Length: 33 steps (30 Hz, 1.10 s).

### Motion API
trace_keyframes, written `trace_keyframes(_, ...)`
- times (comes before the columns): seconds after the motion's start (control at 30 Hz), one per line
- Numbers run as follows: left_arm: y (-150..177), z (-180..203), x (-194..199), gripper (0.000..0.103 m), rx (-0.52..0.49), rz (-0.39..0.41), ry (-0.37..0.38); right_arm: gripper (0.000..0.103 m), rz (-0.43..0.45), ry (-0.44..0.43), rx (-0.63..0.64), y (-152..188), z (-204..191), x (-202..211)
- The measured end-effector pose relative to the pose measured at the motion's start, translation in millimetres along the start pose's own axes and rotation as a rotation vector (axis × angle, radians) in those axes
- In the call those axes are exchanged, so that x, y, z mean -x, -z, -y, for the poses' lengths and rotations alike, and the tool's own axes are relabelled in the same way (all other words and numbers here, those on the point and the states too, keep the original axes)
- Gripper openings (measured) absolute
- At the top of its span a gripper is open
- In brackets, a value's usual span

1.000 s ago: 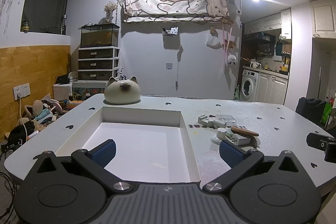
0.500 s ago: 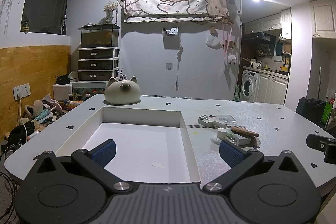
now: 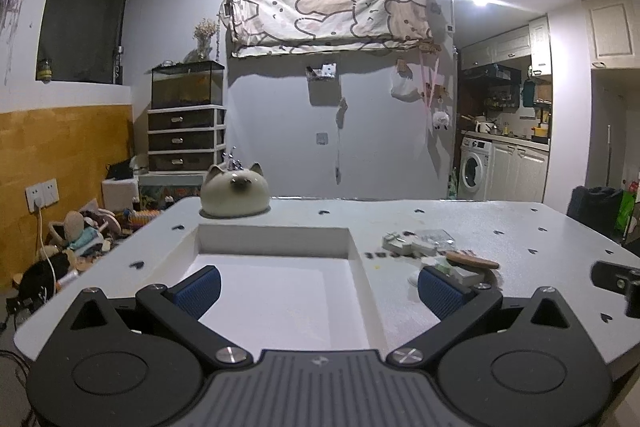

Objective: Organize rigid objects

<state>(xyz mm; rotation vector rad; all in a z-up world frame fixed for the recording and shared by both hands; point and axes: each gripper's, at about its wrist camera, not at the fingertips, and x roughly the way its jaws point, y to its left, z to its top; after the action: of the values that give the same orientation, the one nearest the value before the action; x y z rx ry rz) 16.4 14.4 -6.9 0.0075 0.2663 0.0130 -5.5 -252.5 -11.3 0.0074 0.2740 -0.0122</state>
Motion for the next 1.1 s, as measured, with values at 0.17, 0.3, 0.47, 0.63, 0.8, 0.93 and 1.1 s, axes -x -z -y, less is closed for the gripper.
trace_keyframes(0.17, -17, -20, -11, 0.103, -0.021, 0.01, -0.048, 0.103, 0.019, 0.008, 0.005, -7, 0, -7)
trace_keyframes(0.3, -29, -50, -29, 0.103, -0.033, -0.001, -0.102, 0.103, 0.045, 0.008, 0.012, -16, 3, -16)
trace_keyframes(0.47, -35, -85, -54, 0.103, -0.041, -0.043, -0.137, 0.103, 0.078, 0.02, 0.024, -31, 5, -41)
trace_keyframes(0.63, -34, -122, -91, 0.103, -0.085, -0.122, -0.143, 0.103, 0.07, 0.018, 0.039, -50, 5, -84)
trace_keyframes(0.8, -26, -141, -118, 0.103, -0.153, -0.224, -0.11, 0.103, -0.024, 0.027, -0.044, -68, 12, -146)
trace_keyframes(0.93, -17, -152, -140, 0.103, -0.198, -0.326, -0.094, 0.103, -0.155, 0.017, -0.098, -74, 16, -199)
trace_keyframes(1.1, -10, -165, -159, 0.103, -0.2, -0.434, -0.027, 0.103, -0.331, 0.031, -0.171, -67, 20, -255)
